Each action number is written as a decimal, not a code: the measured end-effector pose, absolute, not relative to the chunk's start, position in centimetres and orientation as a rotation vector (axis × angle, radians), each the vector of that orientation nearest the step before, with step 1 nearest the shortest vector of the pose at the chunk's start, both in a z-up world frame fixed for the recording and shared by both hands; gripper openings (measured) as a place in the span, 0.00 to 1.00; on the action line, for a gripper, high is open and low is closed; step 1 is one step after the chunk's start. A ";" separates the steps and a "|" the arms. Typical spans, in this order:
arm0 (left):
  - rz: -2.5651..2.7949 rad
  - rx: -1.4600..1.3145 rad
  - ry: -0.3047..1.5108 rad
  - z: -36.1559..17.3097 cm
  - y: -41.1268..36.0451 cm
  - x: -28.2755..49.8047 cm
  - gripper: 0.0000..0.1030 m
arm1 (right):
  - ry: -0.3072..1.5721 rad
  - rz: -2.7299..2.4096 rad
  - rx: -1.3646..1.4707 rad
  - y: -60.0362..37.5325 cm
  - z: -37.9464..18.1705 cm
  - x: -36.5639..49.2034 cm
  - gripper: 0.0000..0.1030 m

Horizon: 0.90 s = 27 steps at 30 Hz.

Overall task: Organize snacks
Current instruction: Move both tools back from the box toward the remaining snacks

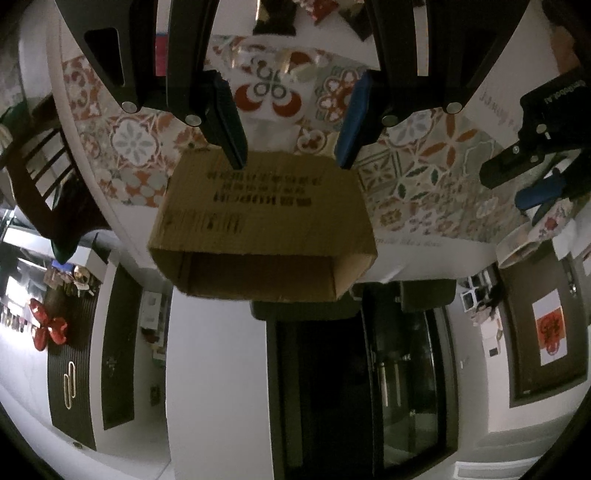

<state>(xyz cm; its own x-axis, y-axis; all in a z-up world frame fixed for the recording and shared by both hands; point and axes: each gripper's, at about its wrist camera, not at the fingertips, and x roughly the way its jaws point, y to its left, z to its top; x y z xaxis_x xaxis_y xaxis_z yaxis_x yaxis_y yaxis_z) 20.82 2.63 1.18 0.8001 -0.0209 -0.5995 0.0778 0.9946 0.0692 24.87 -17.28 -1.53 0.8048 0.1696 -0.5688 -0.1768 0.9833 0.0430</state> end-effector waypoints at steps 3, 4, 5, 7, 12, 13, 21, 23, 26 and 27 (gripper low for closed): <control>-0.053 0.088 0.664 0.3 2.8 20.5 0.65 | 0.631 0.201 -0.020 -16.9 -2.4 24.5 0.50; -0.048 0.089 0.669 0.0 2.9 20.4 0.65 | 0.640 0.205 -0.023 -16.8 -2.7 24.5 0.50; -0.045 0.091 0.672 -0.3 3.0 20.3 0.65 | 0.648 0.207 -0.025 -16.7 -3.0 24.4 0.50; -0.041 0.089 0.683 -0.9 3.0 20.2 0.65 | 0.661 0.209 -0.036 -16.5 -3.6 24.3 0.50; -0.054 0.077 0.729 -2.6 2.9 20.4 0.65 | 0.712 0.226 -0.050 -16.3 -5.3 24.4 0.50; -0.055 0.079 0.738 -3.0 2.9 20.4 0.65 | 0.725 0.229 -0.049 -16.3 -5.7 24.4 0.50; -0.075 0.112 0.769 -5.6 2.2 20.4 0.65 | 0.786 0.251 -0.070 -16.5 -8.3 24.9 0.50; -0.077 0.113 0.773 -6.0 2.2 20.5 0.65 | 0.789 0.255 -0.083 -16.4 -8.7 24.9 0.50; -0.078 0.111 0.783 -6.8 2.0 20.9 0.65 | 0.795 0.267 -0.097 -16.3 -9.2 24.9 0.50; -0.078 0.115 0.788 -7.0 1.9 21.1 0.64 | 0.801 0.272 -0.099 -16.3 -9.5 25.0 0.50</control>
<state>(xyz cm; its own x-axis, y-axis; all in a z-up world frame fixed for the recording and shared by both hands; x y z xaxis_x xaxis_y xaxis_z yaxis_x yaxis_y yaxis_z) 21.06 1.92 -7.03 0.7028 -0.0273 -0.7108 0.1132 0.9908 0.0739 25.01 -16.26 -9.45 0.6635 0.2026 -0.7202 -0.2774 0.9606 0.0147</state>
